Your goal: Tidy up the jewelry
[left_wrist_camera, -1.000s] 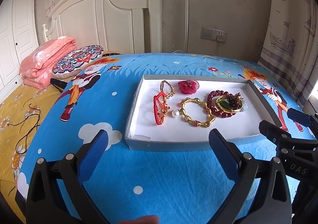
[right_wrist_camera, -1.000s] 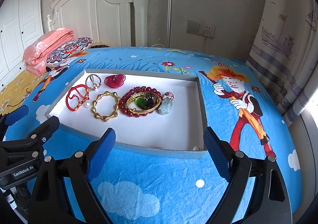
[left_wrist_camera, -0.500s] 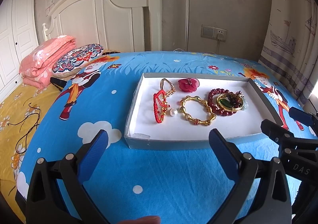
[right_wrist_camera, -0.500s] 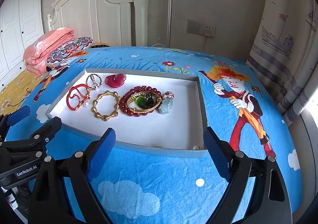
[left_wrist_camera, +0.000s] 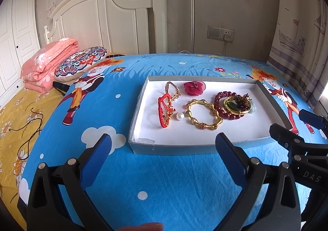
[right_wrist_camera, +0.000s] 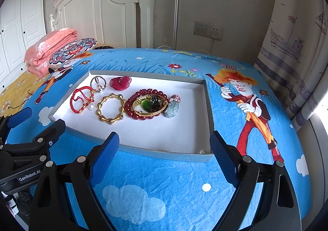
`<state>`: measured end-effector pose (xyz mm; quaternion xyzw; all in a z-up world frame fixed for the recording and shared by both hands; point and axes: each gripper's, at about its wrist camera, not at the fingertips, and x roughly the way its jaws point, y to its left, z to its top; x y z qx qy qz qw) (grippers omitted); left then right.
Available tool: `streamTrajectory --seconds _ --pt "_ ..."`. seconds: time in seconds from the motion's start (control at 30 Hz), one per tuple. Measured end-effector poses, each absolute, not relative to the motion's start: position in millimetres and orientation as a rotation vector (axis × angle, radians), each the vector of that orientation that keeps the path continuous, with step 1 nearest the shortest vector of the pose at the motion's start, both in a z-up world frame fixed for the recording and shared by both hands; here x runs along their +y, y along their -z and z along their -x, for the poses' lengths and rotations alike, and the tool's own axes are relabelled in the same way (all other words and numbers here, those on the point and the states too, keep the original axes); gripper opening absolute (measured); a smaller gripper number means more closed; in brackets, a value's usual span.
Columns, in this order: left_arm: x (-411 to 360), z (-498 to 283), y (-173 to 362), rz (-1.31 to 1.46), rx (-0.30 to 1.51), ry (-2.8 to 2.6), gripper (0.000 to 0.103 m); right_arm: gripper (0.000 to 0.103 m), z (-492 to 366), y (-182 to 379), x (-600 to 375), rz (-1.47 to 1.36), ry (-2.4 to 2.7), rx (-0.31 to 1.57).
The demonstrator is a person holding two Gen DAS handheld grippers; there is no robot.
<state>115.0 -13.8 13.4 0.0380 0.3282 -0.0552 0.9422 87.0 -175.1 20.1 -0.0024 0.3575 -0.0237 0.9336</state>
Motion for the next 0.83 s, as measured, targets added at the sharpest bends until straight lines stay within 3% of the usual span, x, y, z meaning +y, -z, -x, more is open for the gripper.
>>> streamTrajectory --seconds 0.57,0.83 --pt "-12.9 -122.3 -11.3 -0.057 0.689 0.118 0.098 0.084 -81.6 -21.8 -179.3 0.025 0.045 0.725" --pt "51.6 -167.4 -6.7 -0.108 0.729 -0.01 0.098 0.084 -89.8 -12.9 -264.4 -0.011 0.184 0.753"
